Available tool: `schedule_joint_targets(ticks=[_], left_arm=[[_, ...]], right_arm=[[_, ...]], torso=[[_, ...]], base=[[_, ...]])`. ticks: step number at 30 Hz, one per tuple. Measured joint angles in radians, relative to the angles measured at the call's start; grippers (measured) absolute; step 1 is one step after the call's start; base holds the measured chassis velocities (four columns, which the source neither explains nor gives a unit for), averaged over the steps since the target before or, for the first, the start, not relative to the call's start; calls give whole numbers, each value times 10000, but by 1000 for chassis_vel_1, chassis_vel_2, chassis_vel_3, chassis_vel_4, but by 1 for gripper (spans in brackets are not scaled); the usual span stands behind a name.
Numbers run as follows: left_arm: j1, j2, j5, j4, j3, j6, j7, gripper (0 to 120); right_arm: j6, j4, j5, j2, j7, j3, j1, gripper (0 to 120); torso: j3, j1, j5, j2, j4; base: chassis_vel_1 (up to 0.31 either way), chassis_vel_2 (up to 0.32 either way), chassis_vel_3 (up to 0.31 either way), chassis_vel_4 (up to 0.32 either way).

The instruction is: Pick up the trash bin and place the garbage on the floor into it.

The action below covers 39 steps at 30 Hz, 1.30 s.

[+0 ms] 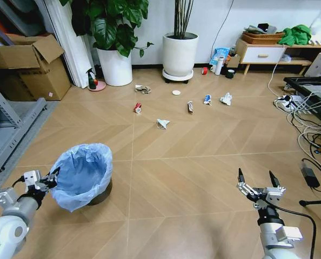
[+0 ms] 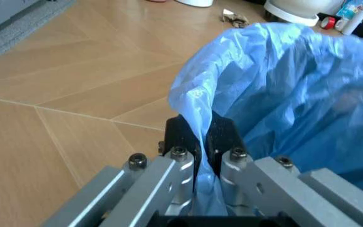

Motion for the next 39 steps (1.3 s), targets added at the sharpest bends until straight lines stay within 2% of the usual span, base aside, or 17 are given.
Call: schedule_joint_targets(ticks=[39], left_arm=[[196,-40,-198,-178,-230,-55,102,0]], right_arm=[[247,80,-40,36,-112,114,-186,100]], torso=[[0,0,1,0,0]], base=[[-34,32,34,-36]])
